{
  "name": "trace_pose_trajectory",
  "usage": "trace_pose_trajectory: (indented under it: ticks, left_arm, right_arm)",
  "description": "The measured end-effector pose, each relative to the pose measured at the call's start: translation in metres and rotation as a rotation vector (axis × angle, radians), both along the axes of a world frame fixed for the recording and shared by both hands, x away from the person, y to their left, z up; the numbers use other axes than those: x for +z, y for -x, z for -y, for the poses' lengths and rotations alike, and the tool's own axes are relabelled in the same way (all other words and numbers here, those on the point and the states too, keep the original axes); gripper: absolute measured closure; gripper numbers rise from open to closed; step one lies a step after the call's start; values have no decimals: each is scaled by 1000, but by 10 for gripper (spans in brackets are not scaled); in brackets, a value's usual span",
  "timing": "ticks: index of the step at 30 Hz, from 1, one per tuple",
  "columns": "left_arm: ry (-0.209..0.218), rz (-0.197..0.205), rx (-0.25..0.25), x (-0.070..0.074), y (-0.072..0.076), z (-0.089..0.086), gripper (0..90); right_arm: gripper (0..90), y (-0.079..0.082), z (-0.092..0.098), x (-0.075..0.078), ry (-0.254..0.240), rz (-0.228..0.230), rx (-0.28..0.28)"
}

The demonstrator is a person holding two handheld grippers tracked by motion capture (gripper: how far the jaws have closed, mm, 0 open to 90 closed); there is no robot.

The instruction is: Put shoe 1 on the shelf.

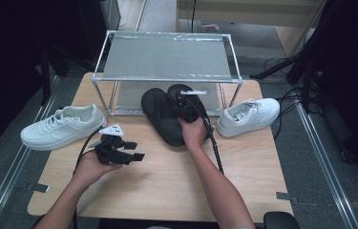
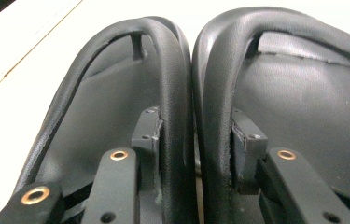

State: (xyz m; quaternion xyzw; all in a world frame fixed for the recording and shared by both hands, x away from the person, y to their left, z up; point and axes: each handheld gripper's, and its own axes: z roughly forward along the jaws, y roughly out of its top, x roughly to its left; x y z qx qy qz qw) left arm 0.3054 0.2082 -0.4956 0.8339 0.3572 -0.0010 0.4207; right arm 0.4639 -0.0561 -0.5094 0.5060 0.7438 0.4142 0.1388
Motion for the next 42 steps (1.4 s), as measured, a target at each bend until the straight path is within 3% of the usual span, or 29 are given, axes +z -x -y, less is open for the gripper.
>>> trace_pose_trajectory:
  ticks: [5, 9, 11, 14, 17, 20, 22, 23, 25, 27, 28, 29, 32, 35, 37, 40, 42]
  left_arm:
    - [-5, 10, 4, 1, -4, 1, 371]
    - [18, -7, 26, -1, -9, 0, 371]
    - [7, -14, 24, 0, -12, 0, 375]
    - [-9, 10, 20, 3, -16, 1, 388]
    - [-25, 30, 24, 1, -21, 2, 390]
    - [-6, 24, 25, -3, -26, 2, 400]
    - [-34, 19, 14, -1, -31, 4, 413]
    - [-49, 37, 11, 1, -32, 5, 421]
    - [-32, 54, 6, 2, -35, 6, 442]
    - [6, 44, -5, 1, -39, 7, 463]
    - [-14, 30, -12, 2, -43, 9, 468]
    - [-44, 42, -9, 4, -45, 11, 470]
    - [-36, 59, -23, 10, -50, 13, 508]
    - [-26, 63, -25, 15, -57, 12, 562]
    - [-9, 64, -32, 20, -60, 12, 667]
    - [13, 79, -27, 26, -64, 10, 805]
    - [-15, 69, -27, 28, -68, 10, 847]
  right_arm:
    - [554, 4, 5, 6, -5, -8, 12]
    - [550, 11, 12, 10, -3, -6, 24]
    - [554, 17, 14, 11, -4, -8, 38]
    - [554, 28, 17, 11, 18, -4, 46]
    - [551, 37, 24, 13, 4, 3, 55]
    - [509, 45, 31, 15, -4, 8, 81]
    - [508, 51, 36, 18, -37, 14, 108]
    - [510, 54, 38, 20, -53, 28, 118]
    - [530, 61, 40, 24, -41, 54, 135]
    - [548, 68, 41, 27, -25, 62, 166]
    - [557, 71, 41, 29, -17, 65, 178]
    - [560, 73, 41, 30, -15, 66, 192]
    - [558, 80, 44, 29, -8, 67, 227]
    - [573, 85, 49, 26, -25, 37, 246]
    - [580, 89, 53, 24, -49, 15, 253]
    - [593, 95, 56, 22, -38, 17, 266]
    - [601, 100, 58, 21, -40, 16, 272]
